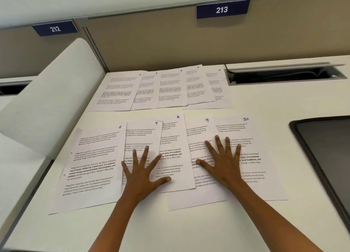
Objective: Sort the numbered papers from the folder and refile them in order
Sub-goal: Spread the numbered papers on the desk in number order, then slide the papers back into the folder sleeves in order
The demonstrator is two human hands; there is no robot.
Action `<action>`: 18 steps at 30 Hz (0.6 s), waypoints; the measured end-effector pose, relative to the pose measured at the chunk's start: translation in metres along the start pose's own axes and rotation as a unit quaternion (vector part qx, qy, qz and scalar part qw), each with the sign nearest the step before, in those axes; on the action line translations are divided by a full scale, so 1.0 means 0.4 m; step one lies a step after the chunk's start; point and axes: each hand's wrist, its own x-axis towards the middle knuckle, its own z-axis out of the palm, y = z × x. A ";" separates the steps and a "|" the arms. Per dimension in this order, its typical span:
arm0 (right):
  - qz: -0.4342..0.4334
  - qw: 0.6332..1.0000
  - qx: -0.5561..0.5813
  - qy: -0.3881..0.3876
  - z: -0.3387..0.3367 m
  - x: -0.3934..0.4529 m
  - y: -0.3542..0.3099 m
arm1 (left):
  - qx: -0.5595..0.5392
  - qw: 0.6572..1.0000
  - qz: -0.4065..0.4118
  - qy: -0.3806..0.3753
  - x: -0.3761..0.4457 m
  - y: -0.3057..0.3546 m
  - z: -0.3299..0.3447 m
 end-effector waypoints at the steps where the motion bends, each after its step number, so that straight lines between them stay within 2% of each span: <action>1: 0.002 1.000 0.005 -0.001 0.004 -0.002 0.001 | 0.008 1.000 0.004 -0.014 -0.003 0.007 0.006; 5: -0.001 1.000 0.025 -0.010 -0.005 -0.003 0.000 | 0.028 0.999 -0.014 -0.040 -0.015 0.016 0.007; 9: -0.014 0.996 0.086 0.006 -0.055 -0.012 0.026 | -0.001 1.000 -0.022 0.007 -0.008 0.065 -0.011; 13: -0.028 0.992 0.118 0.021 -0.125 -0.022 0.117 | -0.028 0.999 0.010 0.038 0.010 0.207 -0.005; 18: -0.040 0.996 0.079 0.009 -0.193 -0.060 0.259 | -0.022 0.997 0.065 0.044 0.029 0.433 0.037</action>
